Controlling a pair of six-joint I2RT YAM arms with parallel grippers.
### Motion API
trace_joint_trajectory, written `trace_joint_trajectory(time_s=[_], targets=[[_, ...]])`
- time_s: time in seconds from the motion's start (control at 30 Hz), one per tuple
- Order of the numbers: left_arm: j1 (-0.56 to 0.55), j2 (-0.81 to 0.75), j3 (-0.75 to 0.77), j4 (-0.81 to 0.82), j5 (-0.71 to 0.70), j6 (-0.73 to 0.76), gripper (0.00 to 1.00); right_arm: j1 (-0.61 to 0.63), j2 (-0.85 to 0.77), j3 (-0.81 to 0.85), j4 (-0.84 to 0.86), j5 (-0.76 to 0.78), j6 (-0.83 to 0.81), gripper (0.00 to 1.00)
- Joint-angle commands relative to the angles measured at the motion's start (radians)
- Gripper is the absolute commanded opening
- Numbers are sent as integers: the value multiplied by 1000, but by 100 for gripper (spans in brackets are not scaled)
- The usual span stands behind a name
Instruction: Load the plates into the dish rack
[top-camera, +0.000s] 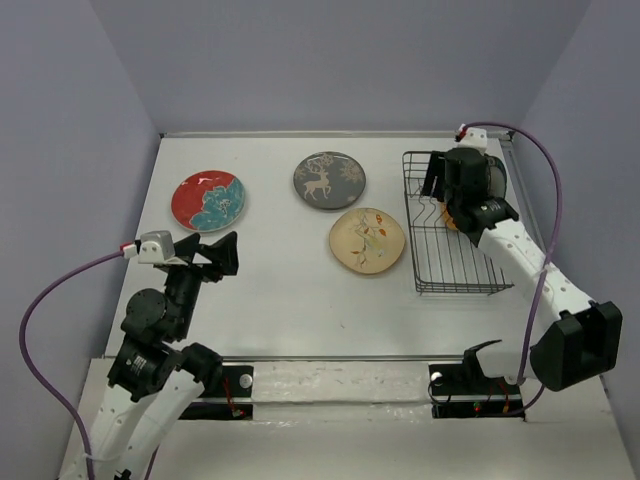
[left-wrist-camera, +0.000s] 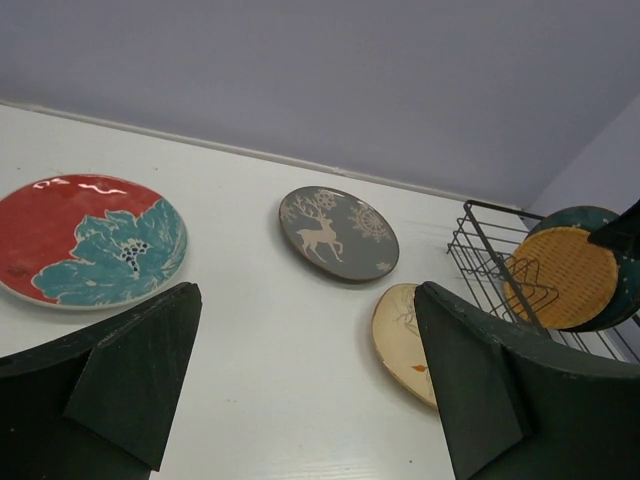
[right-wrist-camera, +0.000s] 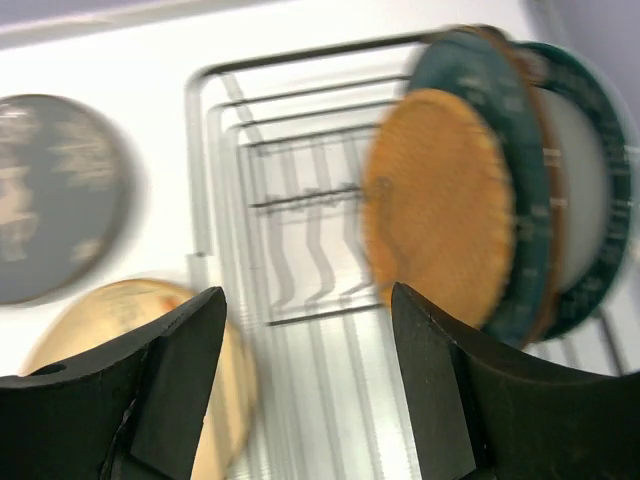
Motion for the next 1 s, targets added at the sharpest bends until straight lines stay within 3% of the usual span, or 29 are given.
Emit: trace_joint_trajectory(time_s=[0.0,0.17,0.3,0.43,0.63,0.97], targets=[[23,40,5,51,-18,-10,99,178,-29,42,117,-216,197,72],[37,45,8,33,-92,-15,99,343,152,79,314,-317,390,69],[44,36,15,24,-145,-18,99,467,376,226,419,-335,504,67],[49,30,15,24,-169,-24,99,577,603,491,421,-328,563,64],[52,31,15,24,-172,-25,99,596,882,712,419,-351,723,60],[54,34,13,28,-144,-28,99,605,1186,956,416,-378,857,59]])
